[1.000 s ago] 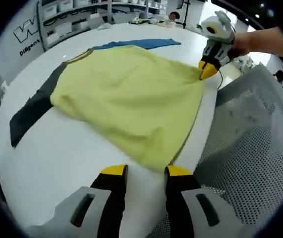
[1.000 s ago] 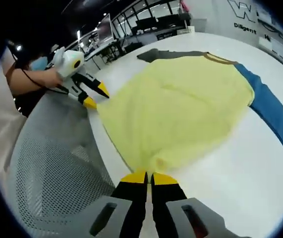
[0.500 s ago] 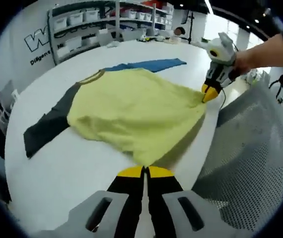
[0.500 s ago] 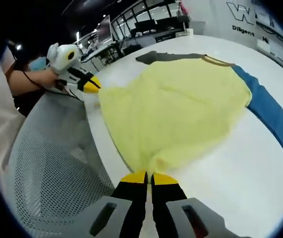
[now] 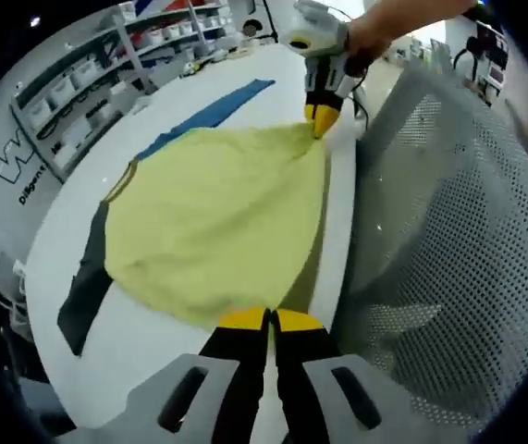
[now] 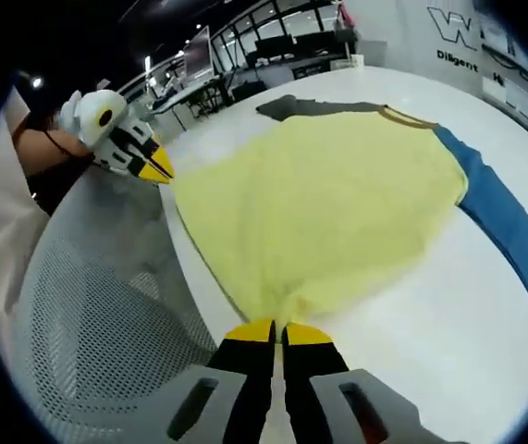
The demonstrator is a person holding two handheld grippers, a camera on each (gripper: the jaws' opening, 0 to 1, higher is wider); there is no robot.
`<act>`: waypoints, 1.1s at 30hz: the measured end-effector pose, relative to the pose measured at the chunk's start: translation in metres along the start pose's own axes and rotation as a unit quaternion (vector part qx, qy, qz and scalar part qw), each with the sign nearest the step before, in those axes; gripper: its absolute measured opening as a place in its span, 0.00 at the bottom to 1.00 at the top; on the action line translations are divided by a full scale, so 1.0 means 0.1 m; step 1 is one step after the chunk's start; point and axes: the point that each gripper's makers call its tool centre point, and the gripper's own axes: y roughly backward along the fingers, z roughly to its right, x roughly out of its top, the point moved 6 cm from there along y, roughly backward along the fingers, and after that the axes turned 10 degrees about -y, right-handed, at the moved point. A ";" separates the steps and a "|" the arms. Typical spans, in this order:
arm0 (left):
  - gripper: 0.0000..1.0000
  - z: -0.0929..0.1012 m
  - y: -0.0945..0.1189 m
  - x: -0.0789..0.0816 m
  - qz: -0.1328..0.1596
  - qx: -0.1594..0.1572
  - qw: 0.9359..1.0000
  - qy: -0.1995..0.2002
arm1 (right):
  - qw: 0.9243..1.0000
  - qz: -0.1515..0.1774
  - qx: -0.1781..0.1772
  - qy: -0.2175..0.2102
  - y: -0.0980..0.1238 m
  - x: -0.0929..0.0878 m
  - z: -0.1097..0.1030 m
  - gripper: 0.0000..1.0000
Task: Fold the garment on the visible template until the final outline fits inside the template.
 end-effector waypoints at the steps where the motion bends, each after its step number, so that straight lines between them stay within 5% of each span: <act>1: 0.08 0.00 -0.02 -0.06 -0.007 -0.004 1.000 0.017 | 1.000 -0.003 -0.003 0.003 0.01 -0.01 0.01 0.00; 6: 0.15 -0.10 0.00 -0.21 0.000 0.020 0.999 0.047 | 1.000 -0.002 0.019 0.014 0.06 -0.02 -0.07 0.00; 11: 0.27 -0.08 -0.09 -0.28 0.001 0.012 0.998 0.069 | 1.000 0.016 0.003 -0.004 0.12 -0.03 0.02 0.02; 16: 0.22 -0.04 -0.13 -0.29 -0.004 0.006 0.998 0.063 | 0.999 0.030 -0.004 -0.031 0.18 -0.07 0.09 0.08; 19: 0.02 -0.06 -0.08 -0.35 -0.017 0.008 0.998 0.062 | 0.998 0.033 -0.008 -0.045 0.18 -0.11 0.12 0.12; 22: 0.02 -0.12 -0.02 -0.39 -0.003 0.012 0.995 0.102 | 0.998 0.031 0.002 -0.054 0.11 -0.14 0.08 0.11; 30: 0.02 -0.29 0.11 -0.43 -0.012 0.064 0.993 0.104 | 0.999 0.016 0.017 -0.042 -0.05 -0.17 -0.05 0.13; 33: 0.02 -0.31 0.15 -0.36 0.018 0.071 0.988 0.138 | 0.999 0.029 0.009 -0.038 -0.04 -0.15 -0.03 0.18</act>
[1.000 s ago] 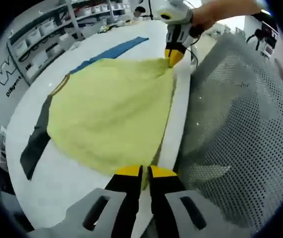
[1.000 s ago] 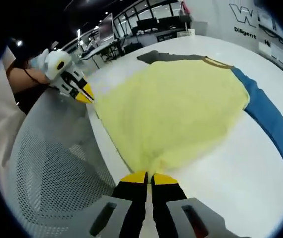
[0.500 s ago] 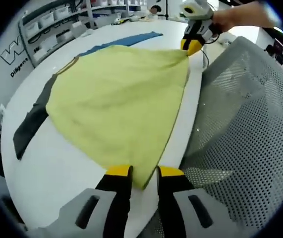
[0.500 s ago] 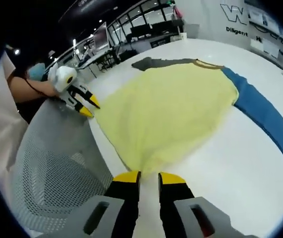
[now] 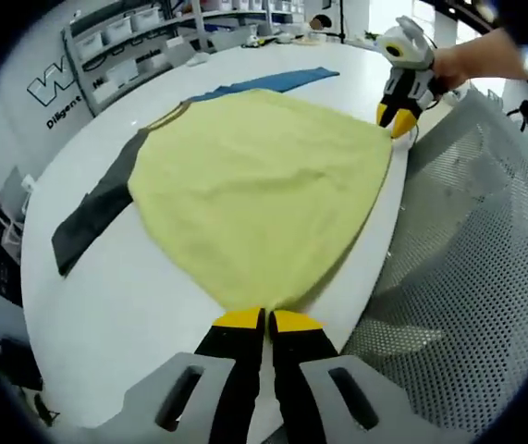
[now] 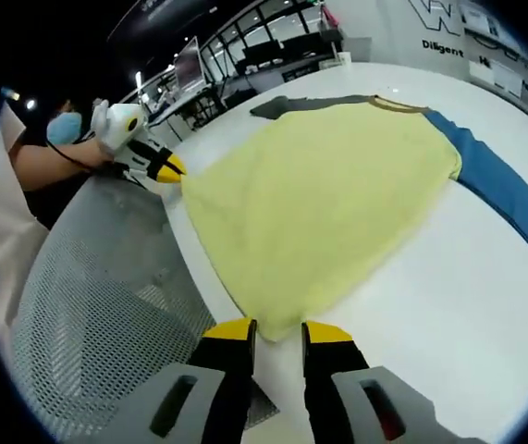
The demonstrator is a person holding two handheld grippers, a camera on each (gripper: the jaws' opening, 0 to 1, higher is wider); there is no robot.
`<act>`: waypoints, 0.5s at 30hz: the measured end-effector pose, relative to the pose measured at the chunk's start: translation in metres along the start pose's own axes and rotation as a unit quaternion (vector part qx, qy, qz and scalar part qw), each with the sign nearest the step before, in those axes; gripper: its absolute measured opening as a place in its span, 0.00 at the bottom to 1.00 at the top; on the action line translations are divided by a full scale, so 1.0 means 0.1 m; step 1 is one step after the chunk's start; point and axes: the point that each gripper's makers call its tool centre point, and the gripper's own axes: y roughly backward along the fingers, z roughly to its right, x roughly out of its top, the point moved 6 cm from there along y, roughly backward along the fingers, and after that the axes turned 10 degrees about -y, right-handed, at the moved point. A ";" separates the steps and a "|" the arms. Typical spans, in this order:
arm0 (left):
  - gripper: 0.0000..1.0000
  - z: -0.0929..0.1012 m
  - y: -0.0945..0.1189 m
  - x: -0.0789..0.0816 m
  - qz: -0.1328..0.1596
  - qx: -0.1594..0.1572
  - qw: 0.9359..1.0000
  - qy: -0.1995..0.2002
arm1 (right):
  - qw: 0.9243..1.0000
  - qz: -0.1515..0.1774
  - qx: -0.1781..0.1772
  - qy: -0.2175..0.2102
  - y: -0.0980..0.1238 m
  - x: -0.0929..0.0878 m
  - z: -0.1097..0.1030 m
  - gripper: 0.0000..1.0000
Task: Fold the garment on the visible template until the final outline fits inside the template.
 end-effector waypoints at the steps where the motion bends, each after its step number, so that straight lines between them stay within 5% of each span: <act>1: 0.02 -0.01 0.03 0.07 0.021 -0.001 0.999 0.024 | 1.000 0.001 -0.006 0.008 0.00 0.00 -0.01 0.20; 5: 0.02 -0.07 0.07 0.14 0.027 0.004 0.999 0.029 | 0.997 -0.023 -0.034 0.072 -0.07 -0.06 -0.03 0.30; 6: 0.02 -0.08 0.07 0.15 0.027 0.006 0.999 0.025 | 0.995 0.017 -0.020 0.101 -0.14 0.03 -0.11 0.29; 7: 0.02 -0.09 0.07 0.15 0.027 0.005 0.999 0.024 | 0.995 -0.018 -0.045 0.089 -0.09 -0.03 -0.11 0.28; 9: 0.02 -0.10 0.06 0.15 0.026 0.005 0.999 0.024 | 0.992 -0.003 -0.057 0.112 -0.12 0.02 -0.11 0.29; 15: 0.02 -0.11 0.07 0.15 0.029 0.006 0.999 0.026 | 0.985 0.021 -0.100 0.136 -0.11 0.08 -0.03 0.00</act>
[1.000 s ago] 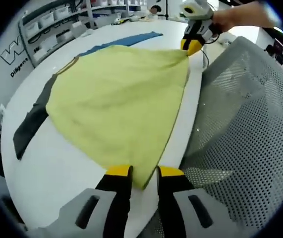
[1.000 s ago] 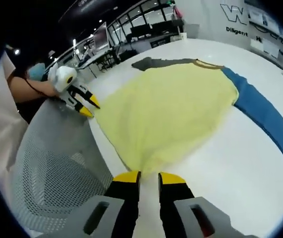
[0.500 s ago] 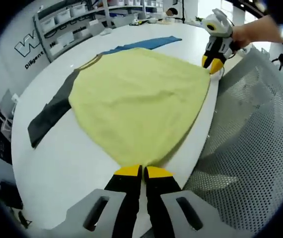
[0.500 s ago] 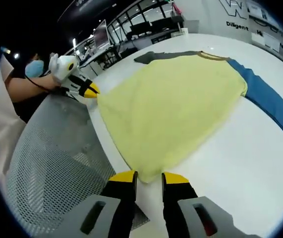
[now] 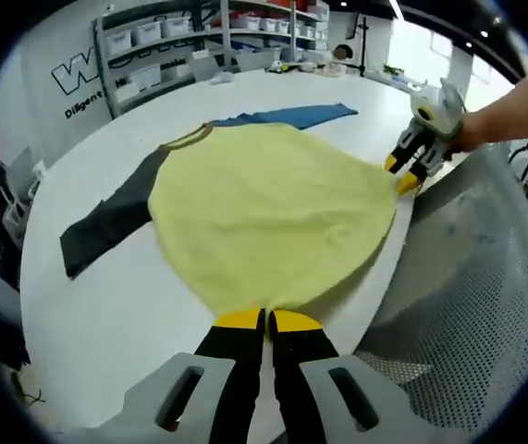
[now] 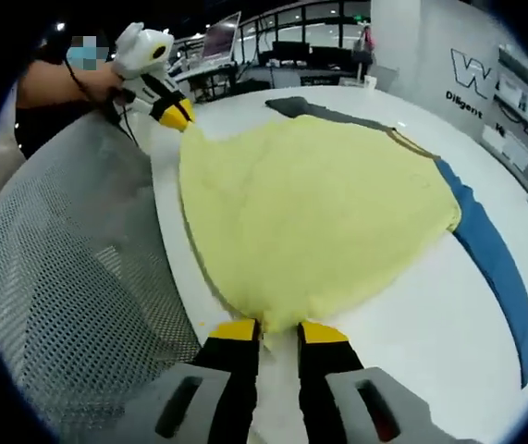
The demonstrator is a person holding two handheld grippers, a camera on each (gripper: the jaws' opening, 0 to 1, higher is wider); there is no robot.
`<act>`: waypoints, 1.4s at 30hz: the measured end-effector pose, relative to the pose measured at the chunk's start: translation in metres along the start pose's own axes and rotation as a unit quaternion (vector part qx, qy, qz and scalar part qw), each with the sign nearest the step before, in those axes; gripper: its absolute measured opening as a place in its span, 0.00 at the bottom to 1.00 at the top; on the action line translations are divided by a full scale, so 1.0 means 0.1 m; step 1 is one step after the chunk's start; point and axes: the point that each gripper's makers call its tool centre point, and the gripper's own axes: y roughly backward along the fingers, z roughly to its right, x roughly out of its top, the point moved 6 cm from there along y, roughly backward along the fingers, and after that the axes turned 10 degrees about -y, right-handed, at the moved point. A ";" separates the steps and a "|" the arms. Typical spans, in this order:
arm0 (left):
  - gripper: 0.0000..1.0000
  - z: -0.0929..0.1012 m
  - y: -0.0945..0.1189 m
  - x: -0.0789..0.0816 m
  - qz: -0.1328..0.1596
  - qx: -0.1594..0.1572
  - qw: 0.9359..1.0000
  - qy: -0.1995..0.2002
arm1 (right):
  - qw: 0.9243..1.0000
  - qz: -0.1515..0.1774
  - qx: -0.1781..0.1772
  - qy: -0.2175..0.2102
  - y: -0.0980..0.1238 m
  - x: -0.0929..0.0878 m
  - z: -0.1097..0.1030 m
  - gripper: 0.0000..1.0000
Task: Fold the garment on the visible template until the final outline fits inside the template.
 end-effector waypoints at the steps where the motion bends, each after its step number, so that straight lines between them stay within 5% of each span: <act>1: 0.02 0.00 0.00 0.00 0.000 -0.001 1.000 -0.001 | 1.000 0.011 -0.020 0.006 0.03 0.05 0.06 0.00; 3: 0.02 0.00 0.01 -0.01 -0.003 -0.001 1.000 -0.005 | 0.999 0.026 -0.031 -0.003 0.08 0.14 0.10 0.00; 7: 0.02 0.01 -0.01 -0.05 -0.009 -0.007 1.000 -0.004 | 0.992 0.073 -0.079 0.063 0.26 0.52 0.18 0.00; 9: 0.02 0.03 -0.01 -0.06 -0.013 -0.008 1.000 -0.011 | 0.989 0.110 -0.051 0.080 0.28 0.76 0.04 0.00; 12: 0.02 0.05 -0.02 -0.09 -0.018 -0.014 1.000 -0.014 | 0.982 0.104 -0.041 0.150 0.24 0.95 -0.13 0.00; 14: 0.02 0.05 -0.02 -0.11 -0.019 -0.016 1.000 -0.014 | 0.981 0.115 0.013 0.157 0.13 1.01 -0.37 0.00; 16: 0.02 0.06 -0.02 -0.13 -0.022 -0.019 0.999 -0.014 | 0.975 0.089 0.017 0.202 0.00 0.98 -0.47 0.00; 22: 0.02 0.04 -0.04 -0.15 -0.025 -0.021 0.999 -0.012 | 0.978 0.068 0.034 0.195 -0.35 0.90 -0.56 0.00; 28: 0.02 0.05 -0.05 -0.19 -0.026 -0.025 0.999 -0.006 | 0.982 0.054 0.028 0.178 -0.44 0.89 -0.49 0.00; 32: 0.02 0.04 -0.06 -0.20 -0.023 -0.024 0.999 0.000 | 0.986 0.058 0.021 0.157 -0.38 0.85 -0.39 0.13; 41: 0.02 0.05 -0.10 -0.26 -0.030 -0.030 0.999 0.014 | 0.985 0.041 0.052 0.158 -0.65 0.86 -0.47 0.12; 42: 0.02 0.05 -0.10 -0.26 -0.030 -0.029 0.999 0.016 | 0.985 0.020 0.045 0.166 -0.70 0.83 -0.44 0.12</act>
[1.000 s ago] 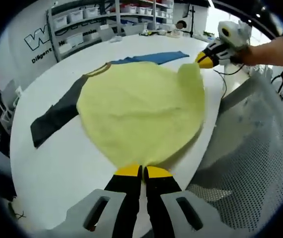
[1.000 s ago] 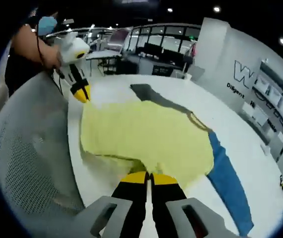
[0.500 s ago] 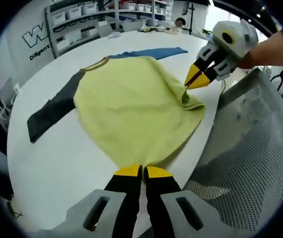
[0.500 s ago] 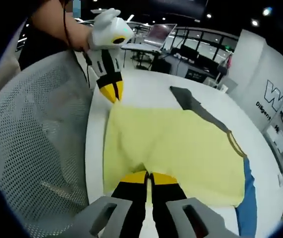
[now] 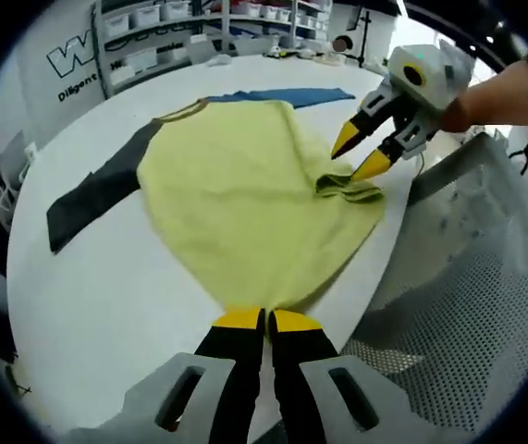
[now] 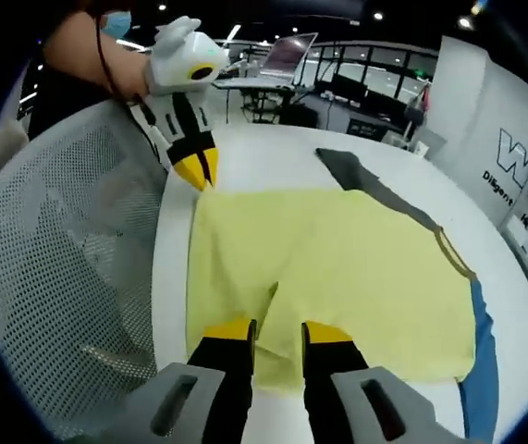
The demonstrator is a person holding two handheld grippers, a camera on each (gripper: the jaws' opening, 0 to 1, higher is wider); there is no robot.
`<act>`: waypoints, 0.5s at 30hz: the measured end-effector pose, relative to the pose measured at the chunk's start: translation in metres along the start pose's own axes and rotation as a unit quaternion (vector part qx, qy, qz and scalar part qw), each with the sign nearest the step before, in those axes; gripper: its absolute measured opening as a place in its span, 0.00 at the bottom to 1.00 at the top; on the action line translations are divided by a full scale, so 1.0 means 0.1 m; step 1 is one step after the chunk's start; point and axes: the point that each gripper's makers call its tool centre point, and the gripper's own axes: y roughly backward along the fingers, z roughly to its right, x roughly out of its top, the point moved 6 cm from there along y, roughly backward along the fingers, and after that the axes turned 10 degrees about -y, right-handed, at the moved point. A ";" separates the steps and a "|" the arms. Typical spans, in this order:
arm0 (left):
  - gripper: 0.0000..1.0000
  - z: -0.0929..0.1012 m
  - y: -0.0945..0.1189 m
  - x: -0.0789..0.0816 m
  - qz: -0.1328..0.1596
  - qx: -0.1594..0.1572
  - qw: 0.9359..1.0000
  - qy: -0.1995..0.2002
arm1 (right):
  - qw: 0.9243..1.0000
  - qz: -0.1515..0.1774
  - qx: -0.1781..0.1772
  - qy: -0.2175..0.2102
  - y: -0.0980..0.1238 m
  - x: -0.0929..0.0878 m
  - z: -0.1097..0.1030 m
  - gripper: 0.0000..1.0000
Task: Fold the garment on the visible template until the final outline fits inside the template.
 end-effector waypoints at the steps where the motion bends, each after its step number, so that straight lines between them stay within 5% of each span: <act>1: 0.02 0.00 0.00 0.00 0.000 0.000 1.000 0.002 | 1.000 0.005 0.003 -0.003 -0.02 0.00 0.00 0.12; 5: 0.02 -0.01 -0.01 -0.01 0.003 0.001 1.000 0.011 | 1.000 -0.022 0.003 -0.004 -0.03 -0.10 0.03 0.00; 15: 0.02 0.01 0.03 -0.02 0.005 -0.018 1.000 0.011 | 0.999 0.009 -0.037 -0.035 0.55 -0.14 0.19 0.00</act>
